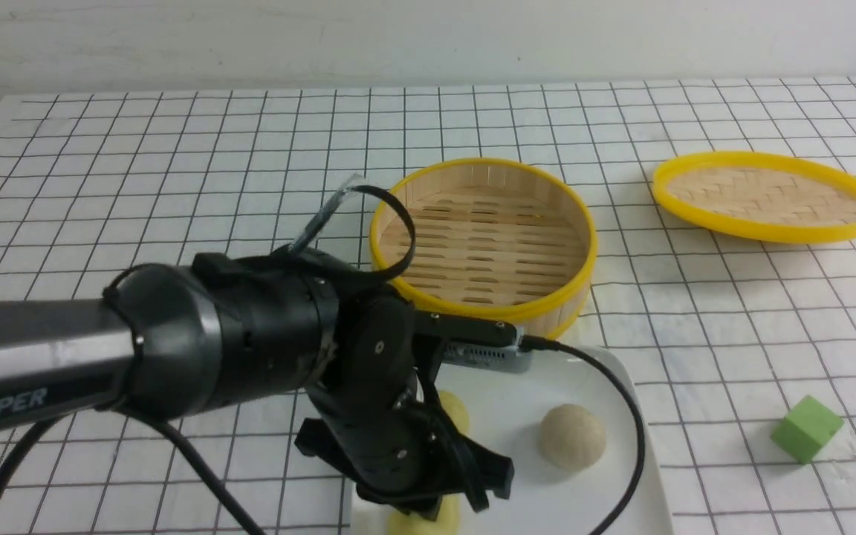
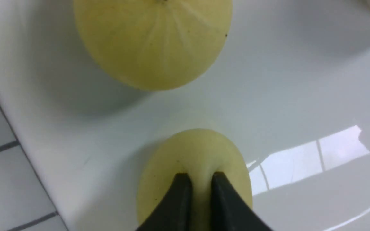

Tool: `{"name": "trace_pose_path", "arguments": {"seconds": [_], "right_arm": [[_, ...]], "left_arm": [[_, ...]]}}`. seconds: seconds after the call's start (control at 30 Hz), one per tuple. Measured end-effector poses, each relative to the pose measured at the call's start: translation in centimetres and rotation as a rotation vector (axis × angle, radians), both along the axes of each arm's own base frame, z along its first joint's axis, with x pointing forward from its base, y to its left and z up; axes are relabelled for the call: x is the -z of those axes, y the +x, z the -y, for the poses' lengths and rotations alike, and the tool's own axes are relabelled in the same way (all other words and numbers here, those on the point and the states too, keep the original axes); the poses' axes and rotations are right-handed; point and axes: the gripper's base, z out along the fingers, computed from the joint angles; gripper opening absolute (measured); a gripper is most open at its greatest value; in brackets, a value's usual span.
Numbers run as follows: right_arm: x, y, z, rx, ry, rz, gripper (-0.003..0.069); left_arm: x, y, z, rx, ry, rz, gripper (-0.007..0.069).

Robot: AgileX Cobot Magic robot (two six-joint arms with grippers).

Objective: Put the steamed buns into the plate on the white-black tablecloth.

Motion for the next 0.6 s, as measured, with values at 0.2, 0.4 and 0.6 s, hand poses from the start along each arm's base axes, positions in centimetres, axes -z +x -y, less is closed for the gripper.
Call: {"name": "trace_pose_path", "arguments": {"seconds": [0.2,0.4,0.6], "right_arm": [[-0.6,-0.4,-0.1,-0.002,0.049,-0.038,-0.0008],[-3.9,-3.3,1.3,-0.015,0.187,0.048,-0.0006],[-5.1,-6.2,3.4,-0.025,0.245,0.208,-0.0006]], "left_arm": [[-1.7,-0.2,0.0,0.004,-0.016,0.007,0.0310],[-6.0,-0.5,-0.7,0.029,-0.061,0.101,0.0498],[-8.3,-1.0,-1.5,0.041,-0.090,0.173,0.0477]]}}
